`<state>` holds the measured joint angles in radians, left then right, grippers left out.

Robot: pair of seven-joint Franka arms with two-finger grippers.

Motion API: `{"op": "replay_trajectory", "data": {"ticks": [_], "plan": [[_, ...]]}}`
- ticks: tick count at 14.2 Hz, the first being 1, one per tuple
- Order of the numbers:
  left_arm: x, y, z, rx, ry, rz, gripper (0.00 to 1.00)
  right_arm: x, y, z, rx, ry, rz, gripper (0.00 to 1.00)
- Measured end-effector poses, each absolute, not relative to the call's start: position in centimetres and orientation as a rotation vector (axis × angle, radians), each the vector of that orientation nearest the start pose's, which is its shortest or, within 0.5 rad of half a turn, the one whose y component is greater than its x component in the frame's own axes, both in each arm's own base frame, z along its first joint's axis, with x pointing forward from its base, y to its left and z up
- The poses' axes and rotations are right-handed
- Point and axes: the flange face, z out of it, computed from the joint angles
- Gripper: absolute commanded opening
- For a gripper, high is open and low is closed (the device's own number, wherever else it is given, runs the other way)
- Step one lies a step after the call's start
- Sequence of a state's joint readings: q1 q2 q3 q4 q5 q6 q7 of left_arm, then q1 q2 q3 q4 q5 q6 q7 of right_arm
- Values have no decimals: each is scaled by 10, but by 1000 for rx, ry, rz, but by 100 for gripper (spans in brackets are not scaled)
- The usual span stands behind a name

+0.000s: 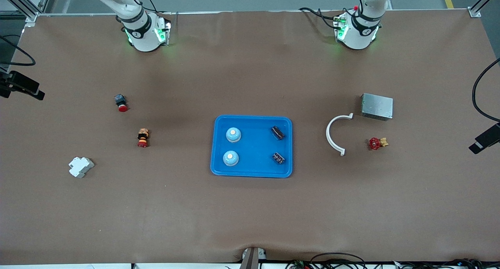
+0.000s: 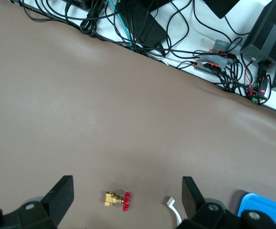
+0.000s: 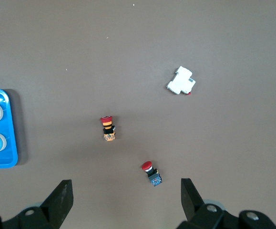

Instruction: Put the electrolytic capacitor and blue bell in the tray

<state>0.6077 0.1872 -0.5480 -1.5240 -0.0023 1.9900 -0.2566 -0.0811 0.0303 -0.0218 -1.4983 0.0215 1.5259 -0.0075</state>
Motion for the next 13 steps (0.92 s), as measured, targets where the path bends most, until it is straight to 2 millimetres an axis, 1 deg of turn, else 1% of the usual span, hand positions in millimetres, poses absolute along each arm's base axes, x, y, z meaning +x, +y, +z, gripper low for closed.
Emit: {"op": "replay_trajectory", "data": {"ticks": [1,4,6,9,13], "plan": [[635,60,597,-3192,-525,-468,100,557,-55,638,-3117,147,2,100],[636,23,605,-3203,-434,-422,100,558,-55,638,-3117,146,-5,100],[638,6,605,-3191,-399,-416,100,558,-55,638,-3117,146,-8,100],[640,-5,599,-3170,-380,-401,100,558,-54,638,-3117,146,-10,100],[641,-14,596,-3153,-364,-389,100,559,-54,639,-3118,145,-21,100]]}}
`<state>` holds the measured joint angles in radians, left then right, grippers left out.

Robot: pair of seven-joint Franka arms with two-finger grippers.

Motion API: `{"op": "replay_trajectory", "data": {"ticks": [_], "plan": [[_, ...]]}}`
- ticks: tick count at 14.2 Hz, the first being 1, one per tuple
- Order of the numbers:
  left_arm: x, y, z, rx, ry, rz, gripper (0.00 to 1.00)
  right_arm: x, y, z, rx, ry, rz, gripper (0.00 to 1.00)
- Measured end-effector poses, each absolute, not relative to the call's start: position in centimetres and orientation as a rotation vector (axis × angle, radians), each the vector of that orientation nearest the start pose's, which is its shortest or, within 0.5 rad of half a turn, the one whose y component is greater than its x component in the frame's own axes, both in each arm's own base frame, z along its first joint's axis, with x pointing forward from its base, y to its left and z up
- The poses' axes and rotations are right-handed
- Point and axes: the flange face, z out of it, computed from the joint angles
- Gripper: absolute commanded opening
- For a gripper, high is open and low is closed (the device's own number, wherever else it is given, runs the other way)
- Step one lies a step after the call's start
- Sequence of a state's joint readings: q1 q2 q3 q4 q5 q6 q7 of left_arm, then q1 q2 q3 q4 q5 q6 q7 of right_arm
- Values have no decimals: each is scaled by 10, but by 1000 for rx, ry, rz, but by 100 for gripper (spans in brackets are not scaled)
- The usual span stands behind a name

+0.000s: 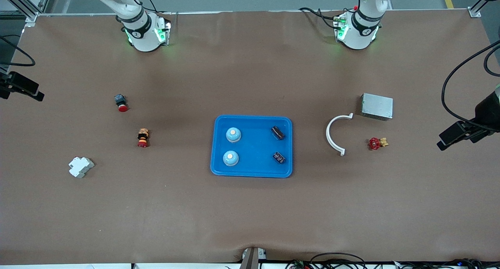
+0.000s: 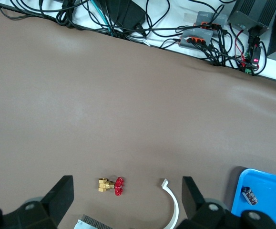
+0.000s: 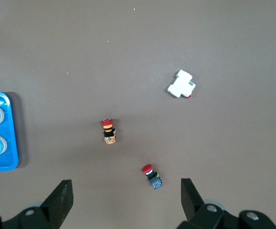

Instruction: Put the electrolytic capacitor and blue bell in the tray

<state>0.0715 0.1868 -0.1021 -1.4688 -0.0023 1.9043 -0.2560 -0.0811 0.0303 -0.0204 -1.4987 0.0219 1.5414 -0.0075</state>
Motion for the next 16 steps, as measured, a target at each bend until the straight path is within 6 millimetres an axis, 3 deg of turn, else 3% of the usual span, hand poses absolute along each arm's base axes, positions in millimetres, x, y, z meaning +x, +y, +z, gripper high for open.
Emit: {"op": "replay_trajectory", "data": {"ticks": [7,16], "plan": [[639,-16,597,-3154,-359,-376,100,561,-54,639,-3117,150,-41,100],[606,-23,621,-3128,-347,-360,100,562,-54,640,-3117,151,-55,100]]}}
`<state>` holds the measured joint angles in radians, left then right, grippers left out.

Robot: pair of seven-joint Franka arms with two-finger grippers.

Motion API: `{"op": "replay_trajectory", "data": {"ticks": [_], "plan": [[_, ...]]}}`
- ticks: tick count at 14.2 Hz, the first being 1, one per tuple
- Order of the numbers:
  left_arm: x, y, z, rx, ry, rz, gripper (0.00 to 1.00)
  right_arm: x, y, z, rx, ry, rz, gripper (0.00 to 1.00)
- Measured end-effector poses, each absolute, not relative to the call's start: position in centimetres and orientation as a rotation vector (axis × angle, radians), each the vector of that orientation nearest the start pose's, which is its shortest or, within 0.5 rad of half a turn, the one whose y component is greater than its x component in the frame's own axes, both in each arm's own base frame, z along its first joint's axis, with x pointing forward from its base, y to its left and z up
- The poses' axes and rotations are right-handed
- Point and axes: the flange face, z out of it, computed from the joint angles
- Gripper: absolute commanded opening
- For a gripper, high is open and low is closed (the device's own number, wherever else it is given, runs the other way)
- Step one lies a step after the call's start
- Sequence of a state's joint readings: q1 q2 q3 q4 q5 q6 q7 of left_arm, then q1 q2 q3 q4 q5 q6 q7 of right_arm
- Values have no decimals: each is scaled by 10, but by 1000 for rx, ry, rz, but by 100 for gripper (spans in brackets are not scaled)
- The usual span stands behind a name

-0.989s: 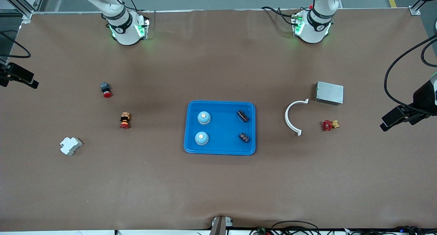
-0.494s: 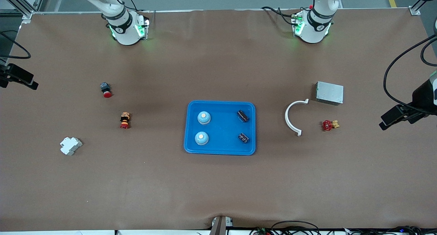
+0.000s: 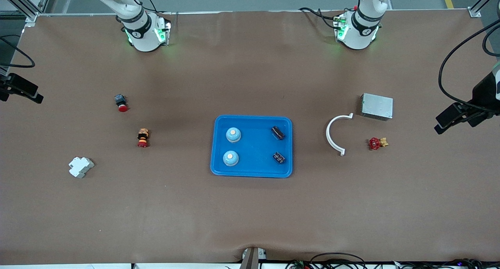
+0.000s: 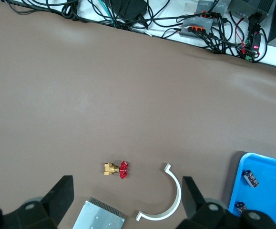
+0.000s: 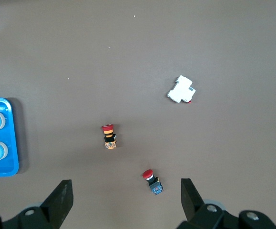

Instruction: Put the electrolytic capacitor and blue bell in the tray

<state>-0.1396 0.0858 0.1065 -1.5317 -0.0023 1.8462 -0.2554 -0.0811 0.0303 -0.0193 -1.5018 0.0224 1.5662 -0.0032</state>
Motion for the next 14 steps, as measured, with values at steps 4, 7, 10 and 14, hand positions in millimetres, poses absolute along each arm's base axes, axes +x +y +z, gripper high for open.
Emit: {"op": "replay_trajectory", "data": {"ticks": [4,7,10,14], "plan": [[605,-16,614,-3124,-365,-338,100,562,-54,640,-3117,151,-56,100],[606,-17,612,-3126,-321,-336,100,562,-54,640,-3117,151,-57,100],[602,-6,625,-3127,-254,-370,100,562,-54,640,-3117,152,-58,100],[584,-7,659,-3136,-238,-394,100,562,-54,639,-3117,153,-56,100]]}}
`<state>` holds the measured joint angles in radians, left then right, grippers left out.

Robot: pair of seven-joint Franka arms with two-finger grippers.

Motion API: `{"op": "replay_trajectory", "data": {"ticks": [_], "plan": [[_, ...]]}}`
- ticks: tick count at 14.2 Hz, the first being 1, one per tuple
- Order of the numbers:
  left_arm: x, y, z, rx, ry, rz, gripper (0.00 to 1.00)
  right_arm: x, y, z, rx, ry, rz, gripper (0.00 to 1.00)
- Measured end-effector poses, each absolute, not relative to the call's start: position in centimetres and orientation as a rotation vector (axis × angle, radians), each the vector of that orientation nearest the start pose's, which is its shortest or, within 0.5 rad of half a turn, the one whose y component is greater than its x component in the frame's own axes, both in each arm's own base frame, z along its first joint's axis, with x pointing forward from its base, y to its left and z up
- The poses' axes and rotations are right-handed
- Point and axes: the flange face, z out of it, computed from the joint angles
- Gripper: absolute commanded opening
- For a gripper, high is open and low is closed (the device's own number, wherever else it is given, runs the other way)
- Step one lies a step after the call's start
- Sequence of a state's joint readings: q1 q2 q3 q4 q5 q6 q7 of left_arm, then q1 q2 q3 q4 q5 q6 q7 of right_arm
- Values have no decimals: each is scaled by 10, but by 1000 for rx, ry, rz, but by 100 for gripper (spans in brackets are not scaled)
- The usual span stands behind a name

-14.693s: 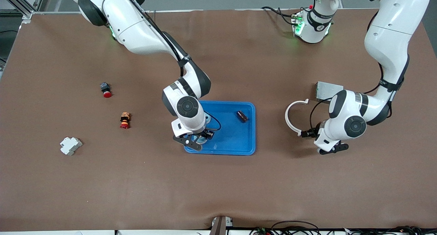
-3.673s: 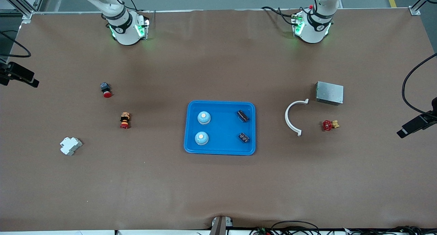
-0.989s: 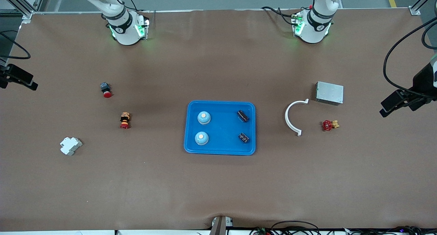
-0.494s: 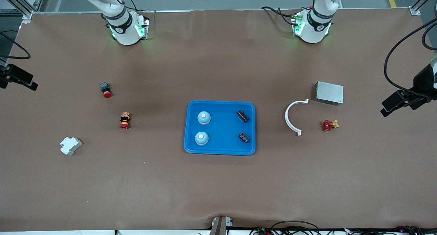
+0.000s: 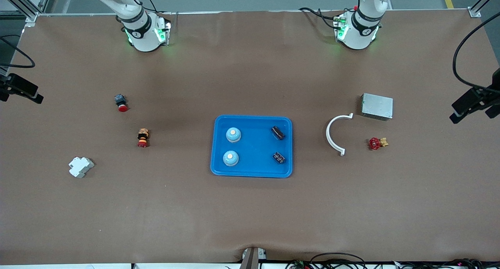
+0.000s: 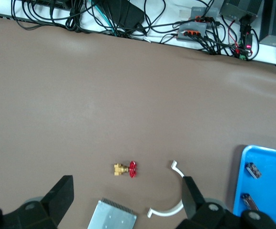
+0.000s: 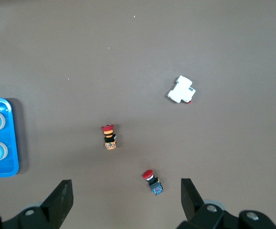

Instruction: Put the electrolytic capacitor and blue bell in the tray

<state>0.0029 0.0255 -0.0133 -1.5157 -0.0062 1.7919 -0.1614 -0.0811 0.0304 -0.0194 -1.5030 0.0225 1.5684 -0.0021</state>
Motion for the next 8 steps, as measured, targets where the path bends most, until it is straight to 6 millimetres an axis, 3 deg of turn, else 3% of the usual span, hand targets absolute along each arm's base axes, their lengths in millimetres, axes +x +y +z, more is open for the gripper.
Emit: {"op": "replay_trajectory", "data": {"ticks": [2,8], "plan": [[578,-7,665,-3139,-235,-360,100,562,-54,639,-3117,153,-55,100],[573,-10,653,-3145,-223,-229,100,559,-54,636,-3116,154,-10,100]]}}
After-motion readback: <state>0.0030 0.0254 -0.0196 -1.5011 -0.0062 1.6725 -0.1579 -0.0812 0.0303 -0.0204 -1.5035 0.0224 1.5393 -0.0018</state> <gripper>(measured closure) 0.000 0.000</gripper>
